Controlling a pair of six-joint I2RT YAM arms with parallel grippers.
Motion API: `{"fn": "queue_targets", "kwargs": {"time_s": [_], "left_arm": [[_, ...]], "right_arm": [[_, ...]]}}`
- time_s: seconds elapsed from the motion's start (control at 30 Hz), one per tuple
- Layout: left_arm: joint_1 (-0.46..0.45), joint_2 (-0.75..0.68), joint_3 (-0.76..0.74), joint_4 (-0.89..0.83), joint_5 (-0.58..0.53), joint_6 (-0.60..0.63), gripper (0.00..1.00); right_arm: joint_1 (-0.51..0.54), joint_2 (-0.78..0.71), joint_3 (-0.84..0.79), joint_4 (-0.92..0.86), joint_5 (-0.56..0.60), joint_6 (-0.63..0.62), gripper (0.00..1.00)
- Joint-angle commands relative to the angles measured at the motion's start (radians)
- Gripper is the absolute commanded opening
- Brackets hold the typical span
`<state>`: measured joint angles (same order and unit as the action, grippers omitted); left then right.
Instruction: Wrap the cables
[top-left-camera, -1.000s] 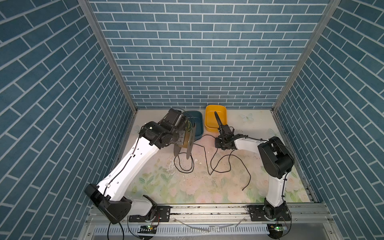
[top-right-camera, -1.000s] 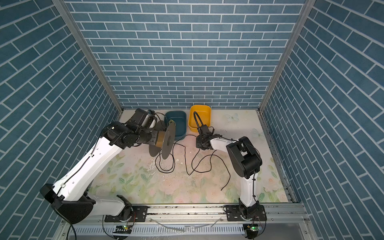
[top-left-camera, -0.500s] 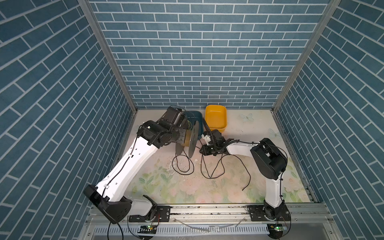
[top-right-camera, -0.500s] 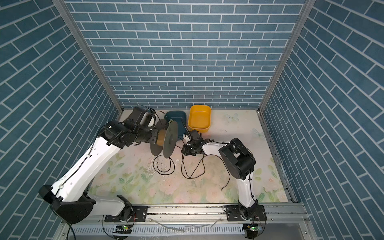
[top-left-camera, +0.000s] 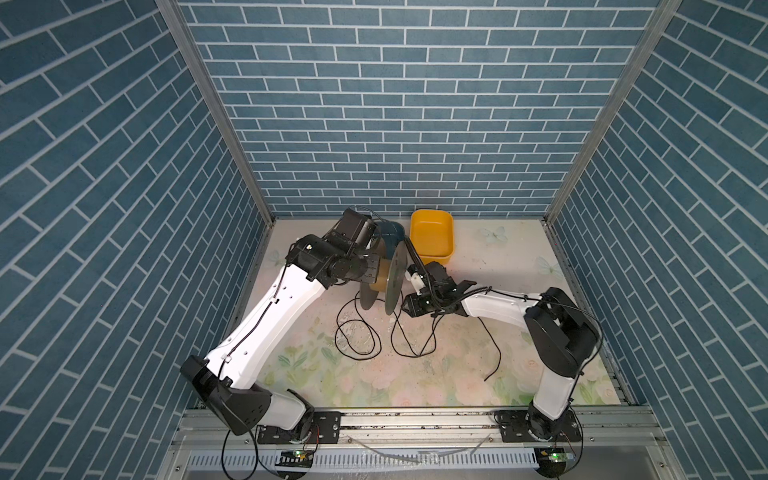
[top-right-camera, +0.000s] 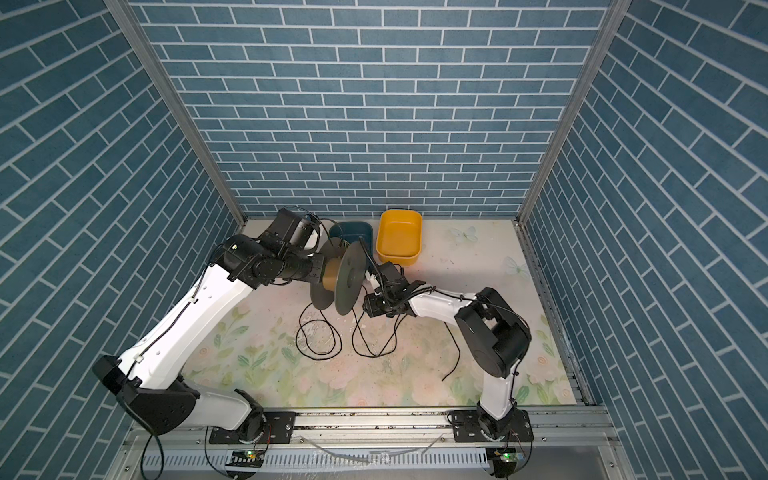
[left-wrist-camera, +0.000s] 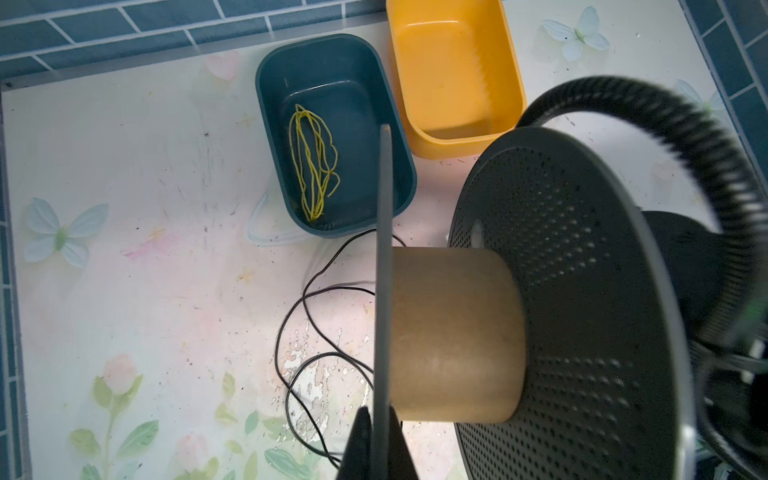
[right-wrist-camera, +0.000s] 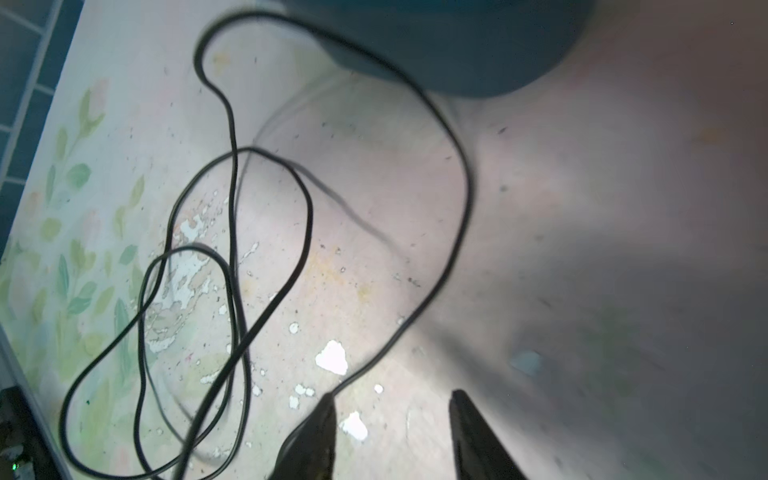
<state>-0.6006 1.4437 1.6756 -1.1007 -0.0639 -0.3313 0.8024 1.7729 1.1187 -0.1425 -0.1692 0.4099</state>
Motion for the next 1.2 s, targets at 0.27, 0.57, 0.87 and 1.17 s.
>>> {"fn": "queue_targets", "kwargs": {"time_s": [0.27,0.57,0.87,1.17], "left_arm": [[-0.073,0.129,0.085,0.197,0.041,-0.079,0.0],[-0.134,0.288,0.095,0.299,-0.061,-0.148,0.0],[-0.134,0.425,0.184,0.289,-0.136,-0.185,0.0],[-0.139,0.518,0.255,0.292,-0.152,-0.2,0.01]], "right_arm": [[-0.051,-0.259,-0.13,-0.28,0.308,0.041,0.64],[-0.127,-0.422,-0.278,-0.275,0.381,0.125,0.76],[-0.167,-0.556,-0.361,-0.304,0.372,0.154,0.76],[-0.181,-0.59,-0.388,-0.304,0.365,0.169,0.74]]}}
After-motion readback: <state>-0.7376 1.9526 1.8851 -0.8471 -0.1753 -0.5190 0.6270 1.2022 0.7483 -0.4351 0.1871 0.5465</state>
